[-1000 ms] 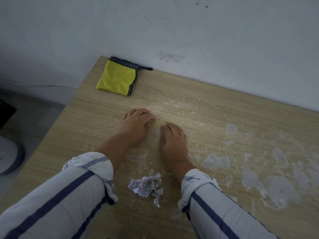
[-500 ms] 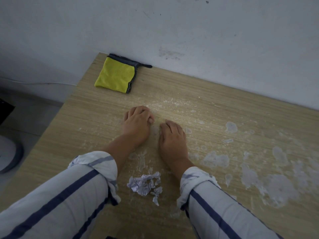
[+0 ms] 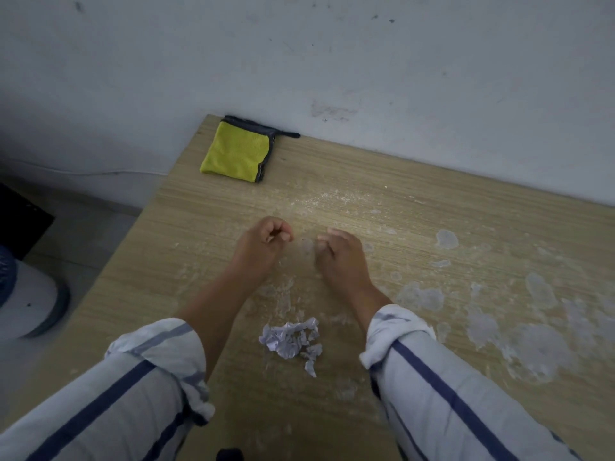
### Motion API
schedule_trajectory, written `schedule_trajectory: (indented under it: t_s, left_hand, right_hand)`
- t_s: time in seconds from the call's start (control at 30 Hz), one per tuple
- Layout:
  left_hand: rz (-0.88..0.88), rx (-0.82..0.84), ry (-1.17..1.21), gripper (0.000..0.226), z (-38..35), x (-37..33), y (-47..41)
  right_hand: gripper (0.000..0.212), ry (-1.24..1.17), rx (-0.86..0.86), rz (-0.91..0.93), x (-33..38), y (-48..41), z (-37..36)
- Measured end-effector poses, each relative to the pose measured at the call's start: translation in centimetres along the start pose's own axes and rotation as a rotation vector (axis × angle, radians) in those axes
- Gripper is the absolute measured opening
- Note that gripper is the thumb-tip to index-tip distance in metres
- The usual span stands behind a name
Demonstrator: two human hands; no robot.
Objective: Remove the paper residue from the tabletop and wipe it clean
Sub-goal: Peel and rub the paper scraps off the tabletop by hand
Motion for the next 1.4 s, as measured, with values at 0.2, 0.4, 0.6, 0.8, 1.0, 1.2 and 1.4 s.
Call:
schedule_trajectory:
  t_s: [0.2, 0.4, 0.6, 0.8, 1.0, 1.2, 1.4]
  left_hand:
    - [-0.074, 0.066, 0.016, 0.014, 0.3, -1.4, 3.9]
    - [-0.159, 0.114, -0.042, 0.02, -0.1, -1.5, 7.0]
    - [-0.113, 0.148, -0.04, 0.029, 0.1, 0.2, 9.7]
    - [0.016, 0.151, -0.094, 0.025, 0.6, 2.7, 11.2]
    - [-0.034, 0.165, -0.165, 0.029, 0.1, 3.3, 11.7]
    - [-0.214, 0.235, -0.343, 0.04, -1.4, 4.0, 12.1]
    - [-0.306, 0.24, -0.505, 0.052, -2.5, 4.4, 12.4]
  right_hand:
    - [0.024, -0.631, 0.081, -0.421, 3.3, 2.5, 2.1]
    - [0.035, -0.769, 0.174, -0.496, 4.4, 4.7, 1.5]
    - [0.027, -0.681, 0.09, -0.493, 3.6, 7.3, 2.0]
    - [0.021, -0.651, 0.168, -0.491, 2.5, 9.8, 1.1]
    - [0.02, -0.571, 0.216, -0.498, 1.9, 11.1, 0.8]
    - [0.023, -0.491, 0.215, -0.486, 1.4, 12.4, 0.3]
    - [0.033, -0.335, 0.22, -0.444, 1.3, 13.2, 0.0]
Point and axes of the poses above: each hand's wrist, its own y-axis away from the middle knuckle, its own z-axis out of the back of the hand, x = y × z, the point moved 3 cm from there along -y, towards the middle knuckle, and after that the axes turned 9 degrees about -y, right-handed, at the moved point
